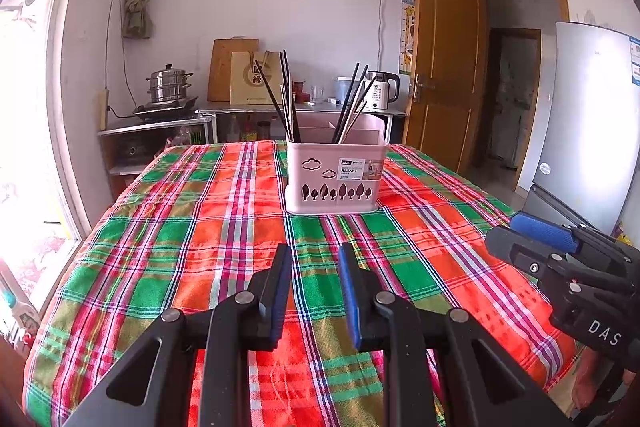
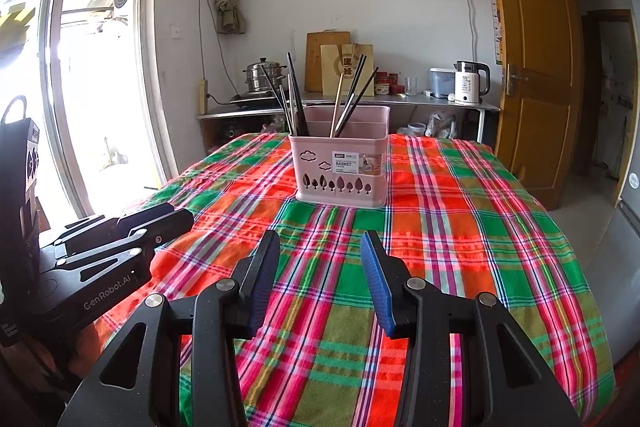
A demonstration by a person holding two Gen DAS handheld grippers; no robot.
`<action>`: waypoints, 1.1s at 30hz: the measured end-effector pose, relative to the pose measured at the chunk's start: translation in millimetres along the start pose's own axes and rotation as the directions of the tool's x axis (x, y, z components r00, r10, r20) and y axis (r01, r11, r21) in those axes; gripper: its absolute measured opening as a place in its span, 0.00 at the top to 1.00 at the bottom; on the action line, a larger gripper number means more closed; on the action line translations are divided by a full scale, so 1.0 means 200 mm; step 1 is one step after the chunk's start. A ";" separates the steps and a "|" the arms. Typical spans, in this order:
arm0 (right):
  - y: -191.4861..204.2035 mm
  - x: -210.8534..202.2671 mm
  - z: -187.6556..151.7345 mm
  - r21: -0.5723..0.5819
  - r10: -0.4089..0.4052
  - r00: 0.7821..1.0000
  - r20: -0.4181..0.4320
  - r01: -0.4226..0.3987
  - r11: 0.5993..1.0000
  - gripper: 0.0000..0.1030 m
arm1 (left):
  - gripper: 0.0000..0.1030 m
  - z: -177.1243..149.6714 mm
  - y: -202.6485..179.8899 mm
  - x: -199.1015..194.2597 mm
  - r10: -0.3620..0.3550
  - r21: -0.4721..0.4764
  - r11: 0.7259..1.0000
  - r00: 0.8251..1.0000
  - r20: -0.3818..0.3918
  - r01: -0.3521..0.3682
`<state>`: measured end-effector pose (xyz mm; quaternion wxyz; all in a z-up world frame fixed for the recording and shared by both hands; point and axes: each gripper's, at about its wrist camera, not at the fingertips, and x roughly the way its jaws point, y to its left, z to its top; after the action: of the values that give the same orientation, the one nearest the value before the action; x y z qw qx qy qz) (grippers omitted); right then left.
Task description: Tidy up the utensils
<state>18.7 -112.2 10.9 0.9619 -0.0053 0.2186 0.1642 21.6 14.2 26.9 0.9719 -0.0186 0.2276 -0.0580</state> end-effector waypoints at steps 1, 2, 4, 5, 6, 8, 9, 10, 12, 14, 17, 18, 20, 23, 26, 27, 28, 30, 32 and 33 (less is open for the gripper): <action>0.00 0.00 0.00 0.001 0.001 1.000 -0.001 -0.001 1.000 0.58 | 0.77 0.00 0.00 0.00 -0.001 0.000 1.000 1.000 -0.001 0.001; 0.00 0.00 0.00 0.001 0.002 1.000 -0.001 -0.002 1.000 0.58 | 0.77 0.00 0.00 0.00 -0.003 0.000 1.000 1.000 -0.002 0.003; 0.00 0.00 0.00 0.001 0.001 1.000 -0.001 -0.001 1.000 0.58 | 0.77 0.00 0.00 0.00 0.000 0.002 1.000 1.000 -0.001 0.000; 0.00 0.00 0.00 0.002 0.001 1.000 -0.002 -0.001 1.000 0.58 | 0.77 0.00 0.00 0.00 0.000 0.002 1.000 1.000 -0.001 0.000; 0.00 0.00 0.00 0.002 0.002 1.000 -0.002 -0.002 1.000 0.58 | 0.77 0.00 -0.01 0.00 -0.001 0.002 1.000 1.000 -0.001 0.001; 0.00 0.00 -0.01 0.002 0.002 1.000 -0.002 -0.002 1.000 0.58 | 0.77 0.00 -0.01 0.00 0.000 0.004 1.000 1.000 0.001 0.000; 0.00 0.00 -0.01 0.001 0.002 1.000 -0.001 -0.002 1.000 0.58 | 0.77 0.00 -0.01 0.00 0.001 0.006 1.000 1.000 0.001 -0.001; 0.00 -0.01 -0.01 0.002 0.002 1.000 -0.001 -0.002 1.000 0.58 | 0.77 0.00 -0.01 0.00 0.000 0.006 1.000 1.000 0.002 0.000; 0.00 -0.01 -0.01 0.002 0.002 1.000 -0.001 -0.002 1.000 0.58 | 0.77 0.00 -0.01 0.00 -0.002 0.006 1.000 1.000 0.001 0.002; 0.00 0.00 0.00 0.002 0.002 1.000 -0.001 -0.002 1.000 0.58 | 0.77 0.00 -0.02 0.00 -0.002 0.009 1.000 1.000 0.004 0.002; 0.00 -0.01 0.00 0.003 0.002 1.000 -0.003 -0.002 1.000 0.58 | 0.77 0.00 -0.02 0.00 0.000 0.012 1.000 1.000 0.005 0.000; 0.00 -0.01 0.00 0.003 0.002 1.000 -0.003 -0.002 1.000 0.58 | 0.77 0.00 -0.02 -0.01 0.002 0.014 1.000 1.000 0.006 -0.002; 0.00 -0.01 0.00 0.003 0.003 1.000 -0.003 -0.003 1.000 0.58 | 0.77 0.00 -0.02 -0.01 0.002 0.015 1.000 1.000 0.007 -0.003; 0.00 -0.01 0.00 0.002 0.002 1.000 -0.003 -0.002 1.000 0.58 | 0.77 0.00 -0.02 -0.01 -0.001 0.012 1.000 1.000 0.005 0.001; 0.00 -0.01 0.00 0.002 0.001 1.000 -0.003 -0.001 1.000 0.58 | 0.77 0.00 -0.02 -0.01 -0.003 0.012 1.000 1.000 0.002 0.003; 0.00 -0.01 0.00 0.003 0.001 1.000 -0.003 -0.001 1.000 0.58 | 0.77 -0.01 -0.02 -0.01 -0.004 0.011 1.000 1.000 0.001 0.004; 0.00 -0.01 0.00 0.003 0.001 1.000 -0.003 -0.001 1.000 0.58 | 0.77 -0.01 -0.02 0.00 -0.004 0.010 1.000 1.000 0.001 0.004; 0.00 -0.01 0.00 0.002 0.001 1.000 -0.003 -0.001 1.000 0.58 | 0.77 0.00 -0.02 0.00 -0.004 0.010 1.000 1.000 0.002 0.004; 0.00 -0.01 0.00 0.002 0.001 1.000 -0.002 -0.001 1.000 0.58 | 0.77 -0.01 -0.02 0.00 -0.004 0.011 1.000 1.000 0.001 0.004; 0.00 -0.01 0.00 0.002 0.001 1.000 -0.003 -0.001 1.000 0.58 | 0.77 -0.01 -0.02 0.00 -0.004 0.009 1.000 1.000 0.000 0.004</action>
<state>16.6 -112.5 11.1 0.9615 -0.0046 0.2199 0.1647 20.0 11.0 26.4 0.9718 -0.0146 0.2274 -0.0612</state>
